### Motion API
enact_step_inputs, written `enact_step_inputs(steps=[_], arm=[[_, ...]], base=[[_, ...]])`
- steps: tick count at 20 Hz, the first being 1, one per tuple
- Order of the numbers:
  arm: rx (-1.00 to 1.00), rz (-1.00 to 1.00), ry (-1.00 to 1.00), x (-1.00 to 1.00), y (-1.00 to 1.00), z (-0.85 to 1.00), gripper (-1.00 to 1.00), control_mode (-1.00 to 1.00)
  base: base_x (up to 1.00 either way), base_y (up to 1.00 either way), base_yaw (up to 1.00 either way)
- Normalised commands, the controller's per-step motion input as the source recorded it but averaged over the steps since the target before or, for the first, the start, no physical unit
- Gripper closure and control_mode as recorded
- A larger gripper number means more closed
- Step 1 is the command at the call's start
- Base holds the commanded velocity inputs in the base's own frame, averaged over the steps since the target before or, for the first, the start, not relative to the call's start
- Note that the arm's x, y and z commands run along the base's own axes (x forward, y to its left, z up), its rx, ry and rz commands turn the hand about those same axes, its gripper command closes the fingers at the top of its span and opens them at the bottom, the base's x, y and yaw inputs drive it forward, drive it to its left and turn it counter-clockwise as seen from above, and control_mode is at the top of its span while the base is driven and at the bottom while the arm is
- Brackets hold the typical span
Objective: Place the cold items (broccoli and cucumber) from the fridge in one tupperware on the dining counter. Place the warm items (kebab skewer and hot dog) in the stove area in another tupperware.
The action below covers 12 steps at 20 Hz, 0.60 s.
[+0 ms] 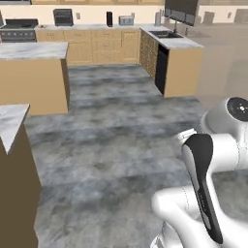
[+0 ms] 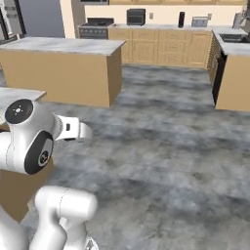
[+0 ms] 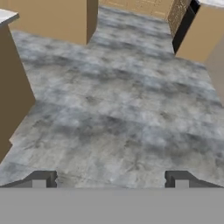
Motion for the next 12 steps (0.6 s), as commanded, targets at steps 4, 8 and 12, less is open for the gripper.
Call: enact_step_inputs(steps=[4,8,12], arm=[[0.0,0.0,0.0,0.0,0.0,0.0,-1.0,1.0],[0.0,0.0,0.0,0.0,0.0,0.0,-1.0,1.0],[0.0,0.0,0.0,0.0,0.0,0.0,-1.0,1.0]], base=[[1.0,-0.63,0.22],[1.0,-0.63,0.21],[1.0,-0.57,0.19]])
